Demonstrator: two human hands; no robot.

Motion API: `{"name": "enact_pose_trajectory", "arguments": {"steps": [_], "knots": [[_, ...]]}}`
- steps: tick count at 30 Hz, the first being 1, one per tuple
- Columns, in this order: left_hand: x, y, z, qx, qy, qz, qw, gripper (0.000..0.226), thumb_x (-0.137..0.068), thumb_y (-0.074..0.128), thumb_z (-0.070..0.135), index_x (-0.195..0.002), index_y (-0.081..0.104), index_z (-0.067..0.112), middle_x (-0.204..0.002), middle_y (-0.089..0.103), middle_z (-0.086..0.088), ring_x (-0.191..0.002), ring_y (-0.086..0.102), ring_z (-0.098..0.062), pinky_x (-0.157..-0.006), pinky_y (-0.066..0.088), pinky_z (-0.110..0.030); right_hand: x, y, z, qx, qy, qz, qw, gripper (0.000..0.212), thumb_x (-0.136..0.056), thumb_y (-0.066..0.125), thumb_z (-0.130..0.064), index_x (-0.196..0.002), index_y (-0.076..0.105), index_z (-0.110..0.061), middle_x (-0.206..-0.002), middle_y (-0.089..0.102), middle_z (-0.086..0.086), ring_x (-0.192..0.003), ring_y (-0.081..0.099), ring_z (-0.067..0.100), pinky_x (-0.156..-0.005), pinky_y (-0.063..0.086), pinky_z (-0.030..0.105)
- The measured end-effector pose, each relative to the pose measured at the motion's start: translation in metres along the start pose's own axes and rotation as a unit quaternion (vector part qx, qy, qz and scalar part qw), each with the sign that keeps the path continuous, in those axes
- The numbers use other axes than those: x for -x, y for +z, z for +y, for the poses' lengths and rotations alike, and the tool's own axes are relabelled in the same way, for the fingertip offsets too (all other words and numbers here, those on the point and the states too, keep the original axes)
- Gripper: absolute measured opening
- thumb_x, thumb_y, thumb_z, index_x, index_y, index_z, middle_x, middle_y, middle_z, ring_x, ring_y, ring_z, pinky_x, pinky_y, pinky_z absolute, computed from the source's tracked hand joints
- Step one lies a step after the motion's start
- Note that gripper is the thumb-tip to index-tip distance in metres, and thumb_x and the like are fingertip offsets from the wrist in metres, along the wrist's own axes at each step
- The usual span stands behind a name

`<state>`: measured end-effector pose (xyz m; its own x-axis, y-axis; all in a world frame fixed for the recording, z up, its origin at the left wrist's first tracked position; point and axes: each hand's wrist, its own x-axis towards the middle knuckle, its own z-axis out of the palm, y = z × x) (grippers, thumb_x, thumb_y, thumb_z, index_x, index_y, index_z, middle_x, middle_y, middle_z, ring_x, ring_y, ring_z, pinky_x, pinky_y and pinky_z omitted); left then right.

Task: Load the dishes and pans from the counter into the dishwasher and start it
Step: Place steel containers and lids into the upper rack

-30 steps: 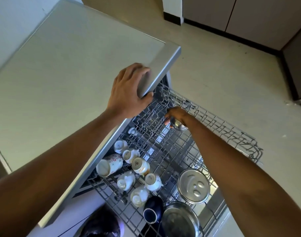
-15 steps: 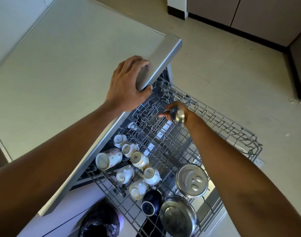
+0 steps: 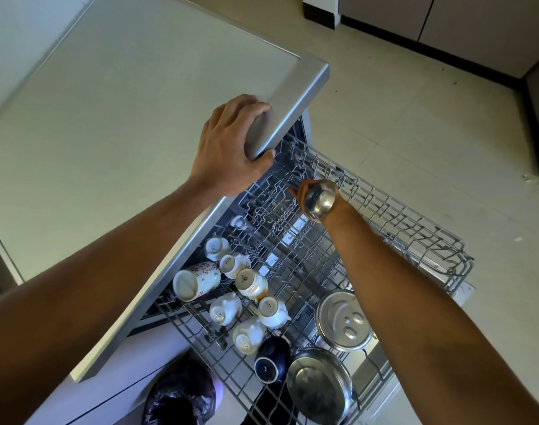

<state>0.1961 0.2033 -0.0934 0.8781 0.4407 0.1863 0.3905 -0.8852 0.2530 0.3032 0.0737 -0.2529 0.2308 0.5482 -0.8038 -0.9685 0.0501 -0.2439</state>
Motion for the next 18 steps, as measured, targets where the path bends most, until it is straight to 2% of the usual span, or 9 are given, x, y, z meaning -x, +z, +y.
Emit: {"name": "enact_pose_trajectory", "arguments": {"steps": [2, 4, 6, 7, 9, 11, 14, 15, 18], "knots": [[0.000, -0.001, 0.000, 0.002, 0.000, -0.001, 1.000, 0.067, -0.075, 0.069, 0.045, -0.136, 0.049, 0.026, -0.141, 0.044, 0.006, -0.128, 0.042, -0.018, -0.105, 0.038, -0.038, 0.011, 0.001, -0.002, -0.065, 0.068, 0.002, 0.996, 0.021, -0.102, 0.047, -0.014, -0.112, 0.057, 0.002, -0.089, 0.070, 0.022, -0.059, 0.071, 0.030, -0.051, 0.061, 0.035], [0.000, 0.000, 0.000, 0.004, 0.000, 0.000, 1.000, 0.067, -0.075, 0.069, 0.044, -0.135, 0.049, 0.026, -0.141, 0.044, 0.007, -0.128, 0.042, -0.017, -0.105, 0.038, -0.039, 0.022, -0.004, -0.003, -0.116, 0.071, -0.018, 0.990, 0.034, -0.098, 0.057, -0.030, -0.113, 0.056, 0.000, -0.100, 0.068, 0.025, -0.081, 0.072, 0.035, -0.069, 0.063, 0.044], [0.000, 0.000, 0.001, 0.004, 0.000, 0.001, 1.000, 0.067, -0.075, 0.069, 0.044, -0.135, 0.049, 0.026, -0.141, 0.044, 0.007, -0.128, 0.042, -0.017, -0.105, 0.038, -0.039, 0.032, -0.013, -0.002, -0.127, 0.074, -0.073, 0.986, 0.055, -0.094, 0.057, -0.050, -0.116, 0.054, 0.000, -0.117, 0.065, 0.028, -0.107, 0.066, 0.043, -0.091, 0.055, 0.057], [-0.001, -0.001, 0.001, 0.004, 0.001, 0.000, 1.000, 0.067, -0.075, 0.069, 0.044, -0.135, 0.049, 0.026, -0.141, 0.044, 0.007, -0.128, 0.042, -0.018, -0.105, 0.038, -0.038, 0.038, -0.017, -0.001, -0.122, 0.079, -0.083, 0.986, 0.064, -0.092, 0.056, -0.058, -0.121, 0.053, -0.001, -0.122, 0.063, 0.029, -0.114, 0.062, 0.046, -0.096, 0.051, 0.060], [-0.001, -0.001, 0.000, 0.001, 0.002, 0.000, 1.000, 0.067, -0.075, 0.069, 0.044, -0.136, 0.049, 0.026, -0.141, 0.044, 0.007, -0.128, 0.042, -0.018, -0.105, 0.038, -0.038, 0.048, -0.020, -0.002, -0.101, 0.056, -0.070, 0.991, 0.068, -0.090, 0.056, -0.064, -0.129, 0.054, -0.008, -0.126, 0.061, 0.026, -0.116, 0.061, 0.045, -0.089, 0.056, 0.058], [0.000, -0.001, 0.001, 0.001, 0.001, 0.000, 1.000, 0.066, -0.075, 0.069, 0.044, -0.135, 0.049, 0.026, -0.141, 0.044, 0.007, -0.128, 0.042, -0.018, -0.105, 0.038, -0.038, 0.058, -0.019, 0.000, -0.078, -0.007, -0.036, 0.996, 0.054, -0.093, 0.058, -0.055, -0.126, 0.058, -0.013, -0.125, 0.062, 0.021, -0.110, 0.064, 0.039, -0.074, 0.060, 0.051], [0.000, -0.001, 0.001, 0.002, 0.001, 0.001, 1.000, 0.065, -0.075, 0.068, 0.044, -0.135, 0.050, 0.026, -0.141, 0.045, 0.006, -0.127, 0.043, -0.018, -0.105, 0.038, -0.039, 0.066, -0.013, 0.003, 0.003, -0.112, -0.038, 0.993, 0.030, -0.096, 0.061, -0.027, -0.123, 0.057, -0.014, -0.117, 0.064, 0.013, -0.094, 0.070, 0.027, -0.068, 0.060, 0.041], [0.000, -0.001, 0.001, 0.002, 0.001, 0.003, 1.000, 0.065, -0.075, 0.068, 0.044, -0.135, 0.050, 0.026, -0.140, 0.045, 0.006, -0.127, 0.044, -0.018, -0.105, 0.038, -0.040, 0.066, -0.012, 0.003, 0.049, -0.149, -0.042, 0.987, 0.033, -0.094, 0.062, -0.014, -0.126, 0.054, -0.015, -0.116, 0.062, 0.011, -0.091, 0.070, 0.024, -0.071, 0.060, 0.040], [0.000, -0.002, 0.002, 0.003, -0.001, 0.003, 1.000, 0.065, -0.074, 0.069, 0.043, -0.134, 0.050, 0.026, -0.140, 0.045, 0.007, -0.127, 0.043, -0.018, -0.104, 0.039, -0.039, 0.062, -0.007, -0.002, 0.228, -0.232, -0.055, 0.944, 0.066, -0.080, 0.063, 0.015, -0.134, 0.045, -0.019, -0.119, 0.054, 0.007, -0.099, 0.064, 0.026, -0.079, 0.060, 0.040]]}}
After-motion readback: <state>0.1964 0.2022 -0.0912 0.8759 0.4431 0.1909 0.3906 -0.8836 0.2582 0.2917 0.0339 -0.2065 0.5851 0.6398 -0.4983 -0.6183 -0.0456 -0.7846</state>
